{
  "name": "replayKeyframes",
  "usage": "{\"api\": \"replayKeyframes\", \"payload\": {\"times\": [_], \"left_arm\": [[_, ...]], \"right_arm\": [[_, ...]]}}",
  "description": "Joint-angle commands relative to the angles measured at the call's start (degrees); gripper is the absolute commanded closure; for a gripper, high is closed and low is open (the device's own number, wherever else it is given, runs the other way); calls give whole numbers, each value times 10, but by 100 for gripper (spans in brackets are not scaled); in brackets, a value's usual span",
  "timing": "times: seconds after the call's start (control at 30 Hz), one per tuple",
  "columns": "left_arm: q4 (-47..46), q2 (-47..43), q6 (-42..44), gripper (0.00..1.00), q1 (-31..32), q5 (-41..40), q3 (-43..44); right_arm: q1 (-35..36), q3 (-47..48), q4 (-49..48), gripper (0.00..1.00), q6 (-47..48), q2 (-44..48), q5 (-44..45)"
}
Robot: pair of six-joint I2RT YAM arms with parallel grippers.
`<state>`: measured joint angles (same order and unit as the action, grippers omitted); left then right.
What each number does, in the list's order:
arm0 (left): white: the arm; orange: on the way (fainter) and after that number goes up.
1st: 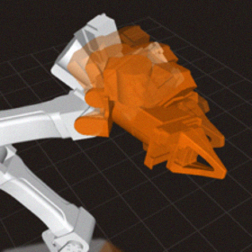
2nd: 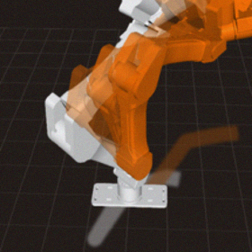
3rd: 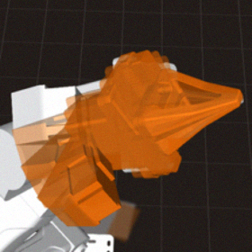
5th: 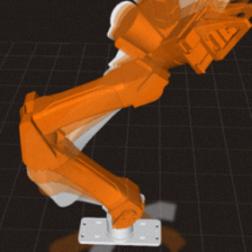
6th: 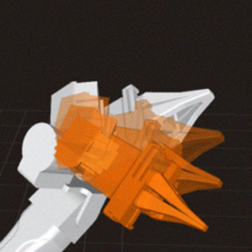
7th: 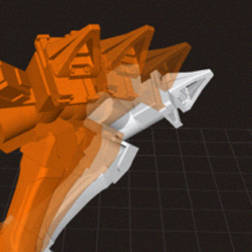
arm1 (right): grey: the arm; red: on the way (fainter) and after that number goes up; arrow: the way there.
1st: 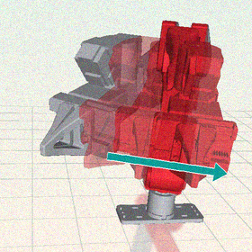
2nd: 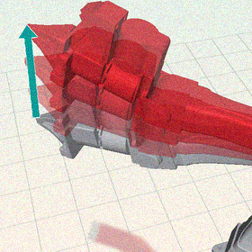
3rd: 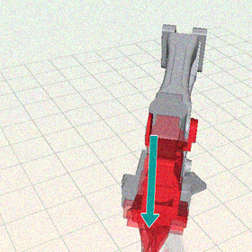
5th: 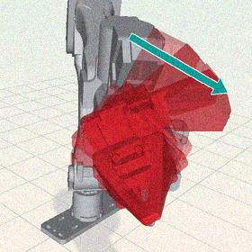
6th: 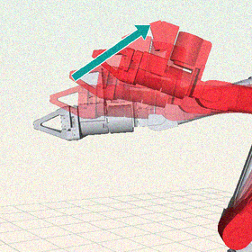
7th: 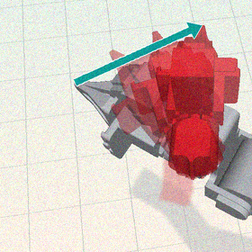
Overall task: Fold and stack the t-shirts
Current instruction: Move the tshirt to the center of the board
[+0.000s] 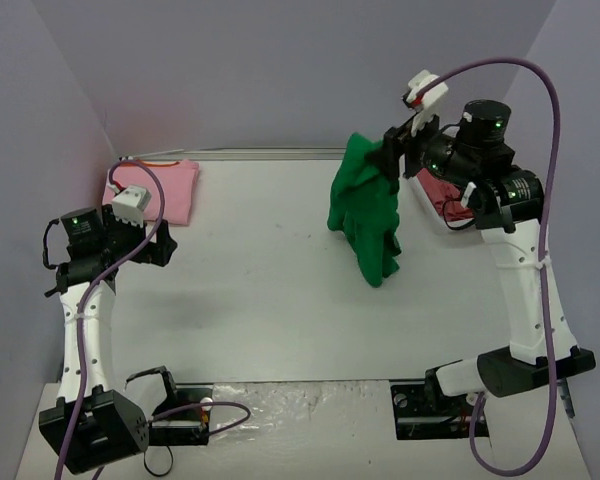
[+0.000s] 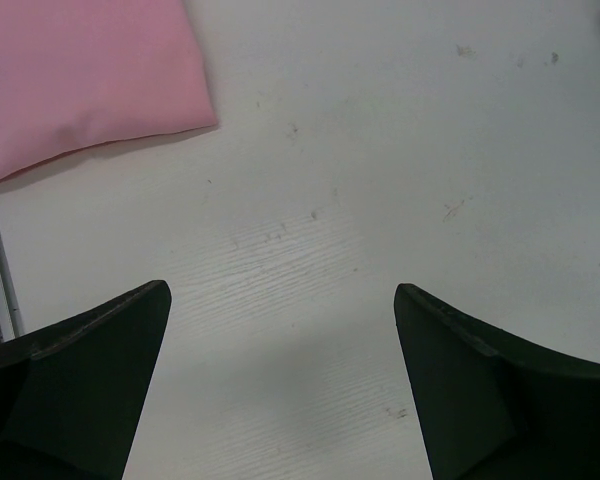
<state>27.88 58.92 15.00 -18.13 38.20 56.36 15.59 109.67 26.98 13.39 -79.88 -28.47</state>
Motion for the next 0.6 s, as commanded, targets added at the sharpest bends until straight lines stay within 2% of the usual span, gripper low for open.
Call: {"api": "replayKeyframes", "payload": {"times": [0.0,0.03,0.07,0.1,0.13,0.17,0.43,0.57], "left_arm": [[1,-14,13,6,-4,21,6],[1,-12,13,6,-4,23,6],[2,-11,13,6,-4,22,6],[2,-11,14,6,-4,23,7],[2,-11,15,6,-4,23,6],[2,-11,15,6,-4,24,7],[16,-4,18,6,-4,50,11],[69,28,37,6,-3,124,36]], "right_arm": [[33,-46,136,37,85,-3,-220],[50,-46,180,37,172,-9,-234],[67,-47,216,36,201,-23,-223],[80,-52,250,25,211,-29,-209],[93,-63,258,20,223,-34,-196],[93,-68,261,20,228,-37,-170],[89,-181,159,15,190,-12,-33],[99,-239,156,16,197,-34,-8]]}}
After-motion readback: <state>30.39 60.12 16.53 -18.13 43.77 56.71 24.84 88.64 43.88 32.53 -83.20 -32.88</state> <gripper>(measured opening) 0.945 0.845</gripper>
